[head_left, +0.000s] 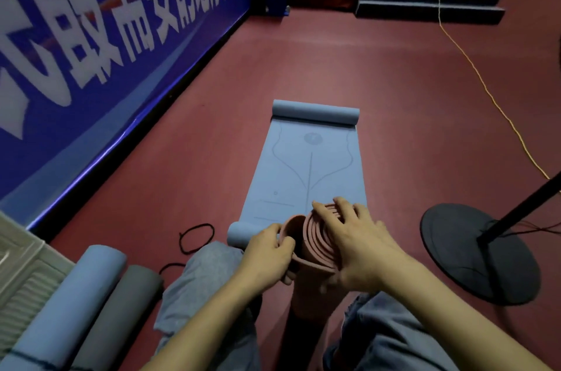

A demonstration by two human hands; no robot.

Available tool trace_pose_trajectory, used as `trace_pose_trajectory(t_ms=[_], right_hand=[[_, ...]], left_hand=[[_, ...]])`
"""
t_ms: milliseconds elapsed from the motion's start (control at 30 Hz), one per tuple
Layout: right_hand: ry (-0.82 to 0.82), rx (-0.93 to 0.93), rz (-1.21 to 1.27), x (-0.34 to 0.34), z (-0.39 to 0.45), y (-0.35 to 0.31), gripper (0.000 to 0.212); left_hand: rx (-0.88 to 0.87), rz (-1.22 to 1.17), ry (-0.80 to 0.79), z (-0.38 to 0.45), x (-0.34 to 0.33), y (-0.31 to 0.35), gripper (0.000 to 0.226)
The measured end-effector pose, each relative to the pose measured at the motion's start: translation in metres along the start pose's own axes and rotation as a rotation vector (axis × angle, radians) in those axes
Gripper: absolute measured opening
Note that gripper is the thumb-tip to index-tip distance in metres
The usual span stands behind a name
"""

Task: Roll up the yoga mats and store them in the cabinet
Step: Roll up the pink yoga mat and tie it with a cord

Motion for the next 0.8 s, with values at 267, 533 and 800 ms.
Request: trace_pose_trajectory(t_ms=[267,533,800], right_hand=[[0.068,0.032,-0.025,0.002,-0.029,0.002,0.135],[0.219,-0.009,0.200,-0.004,-0.021,0.006,0.127],[0.031,-0.008,0.064,-0.020,-0.013,-0.003,0.139]], left_hand=[[-0.100,0.087,0.060,-0.005,-0.001,0.002,0.026],[-0.067,0.013,0.114,0.001,0.009,0.001,0.021],[-0.010,0.058,0.044,0.010,0.012,-0.015,0.034]])
Point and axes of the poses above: each hand's wrist, its own z-axis towards the middle knuckle, its own x-axis out of the back of the hand, y = z × x, the point moved 4 cm from there along z, towards the middle knuckle, and after that the axes turned 9 degrees about -z, right-handed, at the moved point
